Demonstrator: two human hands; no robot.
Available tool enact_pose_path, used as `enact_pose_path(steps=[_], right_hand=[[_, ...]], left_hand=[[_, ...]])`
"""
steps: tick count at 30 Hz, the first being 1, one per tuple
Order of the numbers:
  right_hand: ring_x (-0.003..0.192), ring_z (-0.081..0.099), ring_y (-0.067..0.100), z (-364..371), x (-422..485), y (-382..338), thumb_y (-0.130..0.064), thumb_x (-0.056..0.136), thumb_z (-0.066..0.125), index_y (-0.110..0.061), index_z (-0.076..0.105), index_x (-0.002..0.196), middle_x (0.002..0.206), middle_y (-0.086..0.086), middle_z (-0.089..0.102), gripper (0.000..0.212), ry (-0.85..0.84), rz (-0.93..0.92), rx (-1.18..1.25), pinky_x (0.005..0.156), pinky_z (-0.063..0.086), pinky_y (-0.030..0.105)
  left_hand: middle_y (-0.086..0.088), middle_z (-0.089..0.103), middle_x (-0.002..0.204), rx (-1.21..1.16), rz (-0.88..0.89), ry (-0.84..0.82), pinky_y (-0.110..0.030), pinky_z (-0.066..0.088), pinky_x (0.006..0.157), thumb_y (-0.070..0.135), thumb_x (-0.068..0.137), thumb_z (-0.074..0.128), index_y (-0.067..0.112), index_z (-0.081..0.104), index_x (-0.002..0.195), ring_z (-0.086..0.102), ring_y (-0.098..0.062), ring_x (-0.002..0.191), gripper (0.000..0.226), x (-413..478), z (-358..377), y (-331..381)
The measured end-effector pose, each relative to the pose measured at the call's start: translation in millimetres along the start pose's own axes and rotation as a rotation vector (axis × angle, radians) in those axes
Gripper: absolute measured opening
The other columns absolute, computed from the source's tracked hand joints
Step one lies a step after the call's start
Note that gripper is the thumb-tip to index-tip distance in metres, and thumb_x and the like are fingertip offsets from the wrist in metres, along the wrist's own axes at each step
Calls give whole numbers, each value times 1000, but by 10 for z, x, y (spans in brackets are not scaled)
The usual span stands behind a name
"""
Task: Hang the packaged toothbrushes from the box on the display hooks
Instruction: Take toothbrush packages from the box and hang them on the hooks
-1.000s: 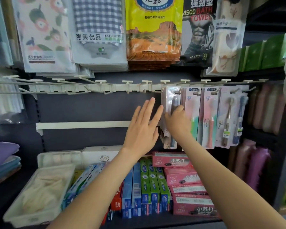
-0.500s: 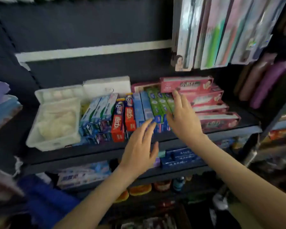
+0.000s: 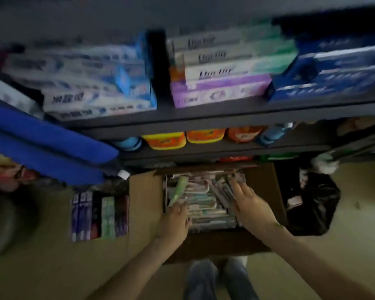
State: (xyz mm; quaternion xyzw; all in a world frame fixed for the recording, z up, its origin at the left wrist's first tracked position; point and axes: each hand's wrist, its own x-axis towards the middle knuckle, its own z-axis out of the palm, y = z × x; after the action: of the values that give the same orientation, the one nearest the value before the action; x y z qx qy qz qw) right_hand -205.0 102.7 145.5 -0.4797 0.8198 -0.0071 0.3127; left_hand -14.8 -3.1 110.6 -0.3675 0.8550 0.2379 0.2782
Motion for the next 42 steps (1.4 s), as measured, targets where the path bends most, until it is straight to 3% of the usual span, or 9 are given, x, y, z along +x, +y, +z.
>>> enact_pose_path(steps=[5, 9, 13, 23, 29, 33, 38, 40, 42], right_hand=[[137, 34, 26, 1222, 453, 300, -23, 101, 36, -20, 2, 154, 155, 6, 22, 63, -190, 96, 0, 97, 45, 36], [138, 30, 26, 1830, 791, 475, -21, 102, 35, -18, 2, 154, 155, 6, 19, 61, -277, 115, -16, 98, 45, 36], [135, 35, 24, 2230, 1062, 568, -19, 102, 37, -20, 7, 153, 154, 4, 22, 59, -245, 103, 9, 94, 44, 36], [139, 28, 24, 2522, 1367, 418, -15, 98, 45, -14, 5, 153, 152, 8, 25, 68, -202, -64, -4, 101, 40, 35], [144, 21, 26, 2522, 1488, 304, -9, 88, 60, -12, 12, 153, 154, 10, 27, 81, -97, -341, -48, 118, 10, 37], [125, 50, 34, 2646, 1604, 408, -5, 72, 77, -7, 50, 136, 133, 16, 56, 70, -203, -424, -130, 112, 29, 46], [136, 31, 24, 2759, 1653, 540, -14, 92, 54, -18, 32, 145, 147, 5, 37, 57, -312, -276, -212, 112, 23, 35], [135, 31, 24, 2788, 1687, 548, -18, 95, 50, -17, 29, 146, 147, 6, 36, 54, -294, -208, -269, 110, 25, 36], [134, 31, 26, 2810, 1720, 545, -27, 97, 50, -17, 27, 148, 146, 7, 37, 57, -301, -130, -262, 108, 26, 38]], left_hand=[[-7, 30, 150, 60, -179, -144, -33, 46, 88, 24, 103, 34, 27, 23, 150, 50, -25, 116, 48, 545, 977, -537], [-8, 37, 142, -11, -274, -85, -23, 46, 70, 27, 103, 37, 22, 23, 148, 52, -13, 103, 48, 1040, 1522, -710], [-12, 38, 140, -141, -375, -78, -37, 46, 94, 18, 100, 43, 16, 30, 143, 45, -28, 120, 45, 1503, 1785, -769], [-15, 39, 135, -401, -576, 24, -37, 44, 95, 15, 93, 60, 10, 21, 137, 44, -28, 118, 59, 1689, 1934, -663], [-14, 33, 144, -356, -214, -37, -36, 35, 109, 8, 95, 53, 6, 24, 146, 33, -26, 134, 59, 1553, 1888, -419], [-10, 35, 142, -333, 28, -76, -24, 31, 105, 5, 95, 51, 10, 27, 146, 34, -20, 131, 56, 1626, 1916, -484], [-7, 13, 158, -253, -16, -9, -36, 10, 121, 36, 93, 58, 14, 11, 153, 9, -22, 147, 79, 1685, 2011, -594], [-6, -7, 161, -224, -143, 86, -40, -7, 119, 54, 93, 48, 15, -4, 154, -10, -23, 148, 89, 1663, 2063, -642], [-9, -15, 160, -323, -298, 137, -39, -9, 117, 60, 91, 45, 12, -13, 152, -14, -25, 147, 97, 1638, 2104, -676]])
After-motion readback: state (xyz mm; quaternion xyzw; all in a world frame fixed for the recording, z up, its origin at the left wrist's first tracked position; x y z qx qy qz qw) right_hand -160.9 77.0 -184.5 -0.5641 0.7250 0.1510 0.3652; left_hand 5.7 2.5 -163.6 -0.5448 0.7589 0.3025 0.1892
